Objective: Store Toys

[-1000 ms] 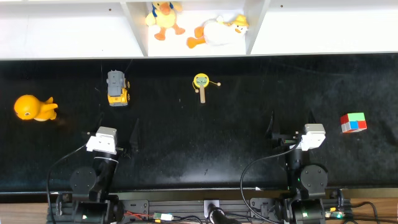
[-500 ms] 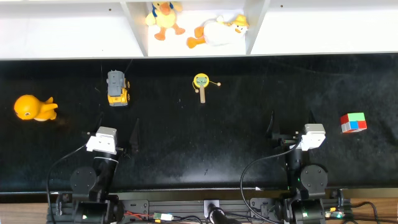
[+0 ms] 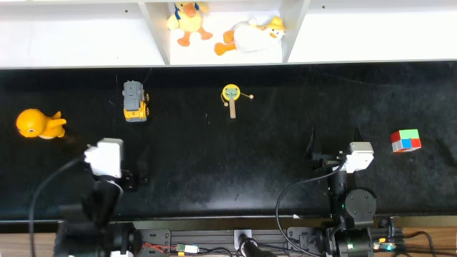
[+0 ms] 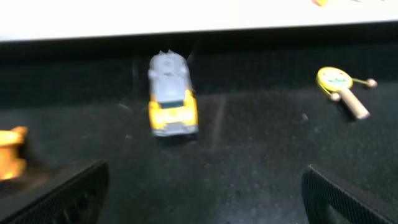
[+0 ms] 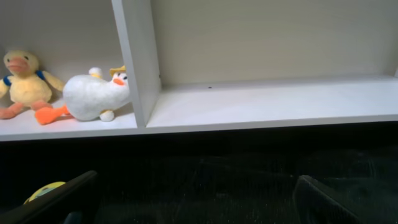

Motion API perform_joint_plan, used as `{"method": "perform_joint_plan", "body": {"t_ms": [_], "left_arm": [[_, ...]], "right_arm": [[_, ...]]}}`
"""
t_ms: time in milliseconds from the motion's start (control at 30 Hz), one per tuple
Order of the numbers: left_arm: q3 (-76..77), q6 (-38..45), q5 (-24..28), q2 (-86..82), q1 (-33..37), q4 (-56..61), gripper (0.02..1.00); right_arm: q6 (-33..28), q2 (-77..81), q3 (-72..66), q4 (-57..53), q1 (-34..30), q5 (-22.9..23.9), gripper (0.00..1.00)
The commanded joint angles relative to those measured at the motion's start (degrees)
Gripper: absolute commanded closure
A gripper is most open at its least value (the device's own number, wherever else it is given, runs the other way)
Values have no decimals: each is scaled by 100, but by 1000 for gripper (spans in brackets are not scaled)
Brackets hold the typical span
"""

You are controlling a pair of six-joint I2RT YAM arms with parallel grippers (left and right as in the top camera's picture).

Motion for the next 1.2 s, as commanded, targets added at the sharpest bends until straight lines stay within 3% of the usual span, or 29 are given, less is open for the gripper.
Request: {"method": "perform_joint_plan", "body": {"t_ms": [33,400,533,733,800,967,1200], "left_arm": [[1110,1255,922,1141,866,-584,23],[1779,3335,2754,2918,3620,-796,23],[1779,3965,2758,3298,4562,-726,23],[1781,3991,2697,3595,5427,-409,23],[1781,3993,2691,3650,5515,-223,20],[1843,3987,1963,3967,5528,229,20],[2144,3967,1897,4804,5517,772,20]], "right_arm": [[24,-44,-76,24,-17,59,5],[24,-44,-76,24,-17,59,7],[24,-44,-76,26,-17,59,5],[24,-44,-76,24,-17,61,5],[24,-44,-76,24,-17,59,7],[24,-44,-76,24,-17,59,5],[24,-44,-76,24,-17,59,5]]}}
